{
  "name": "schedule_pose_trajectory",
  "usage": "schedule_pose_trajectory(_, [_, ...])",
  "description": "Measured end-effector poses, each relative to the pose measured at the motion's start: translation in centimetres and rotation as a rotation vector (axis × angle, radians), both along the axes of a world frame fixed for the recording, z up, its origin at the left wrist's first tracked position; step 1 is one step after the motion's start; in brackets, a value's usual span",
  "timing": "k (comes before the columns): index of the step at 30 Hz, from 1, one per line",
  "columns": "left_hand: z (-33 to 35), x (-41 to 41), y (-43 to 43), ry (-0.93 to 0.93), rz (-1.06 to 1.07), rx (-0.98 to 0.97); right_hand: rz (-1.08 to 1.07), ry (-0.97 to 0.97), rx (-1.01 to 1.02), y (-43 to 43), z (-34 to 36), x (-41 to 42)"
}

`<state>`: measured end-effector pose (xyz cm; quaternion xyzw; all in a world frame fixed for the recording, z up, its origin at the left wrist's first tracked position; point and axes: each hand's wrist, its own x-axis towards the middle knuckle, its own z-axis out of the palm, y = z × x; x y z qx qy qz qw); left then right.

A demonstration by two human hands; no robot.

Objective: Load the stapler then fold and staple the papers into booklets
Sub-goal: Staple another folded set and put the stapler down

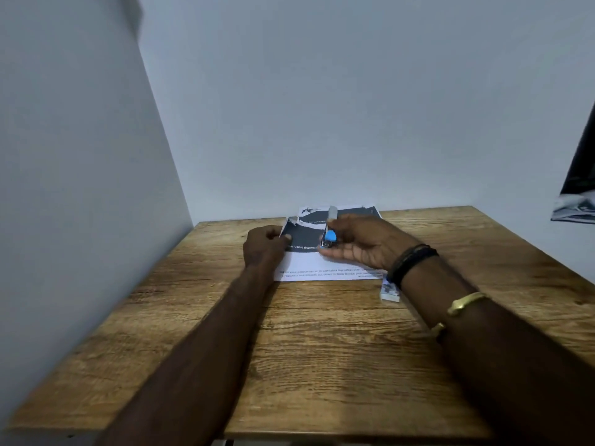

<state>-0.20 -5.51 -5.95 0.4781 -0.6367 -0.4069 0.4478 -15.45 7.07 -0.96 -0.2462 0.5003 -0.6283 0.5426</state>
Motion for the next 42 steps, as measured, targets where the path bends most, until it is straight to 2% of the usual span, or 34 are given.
schedule_pose_trajectory(2, [0.1, 0.1, 0.0, 0.003, -0.009, -0.010, -0.022, -0.051, -0.025, -0.6, 0.0, 0.2])
schedule_pose_trajectory(6, [0.1, 0.1, 0.0, 0.064, -0.001, -0.060, -0.082, -0.034, -0.141, -2.1, -0.6, 0.9])
schedule_pose_trajectory(11, [0.2, 0.1, 0.1, 0.025, 0.015, -0.131, -0.127, 0.244, -0.299, -3.7, -0.9, 1.3])
schedule_pose_trajectory(15, [0.2, -0.2, 0.4, 0.006, -0.018, -0.144, -0.154, 0.312, -0.370, -4.8, -1.1, 1.9])
schedule_pose_trajectory(28, [0.4, -0.2, 0.7, -0.012, -0.047, -0.202, -0.127, 0.616, -0.422, -5.6, -2.3, 1.6])
schedule_pose_trajectory(34, [0.6, -0.3, 0.8, -0.010, -0.027, -0.206, -0.124, 0.660, -0.423, -5.5, -2.4, 1.3])
schedule_pose_trajectory(42, [0.6, -0.3, 1.0, -0.012, -0.110, -0.231, -0.168, 0.695, -0.406, -5.4, -2.0, 1.3])
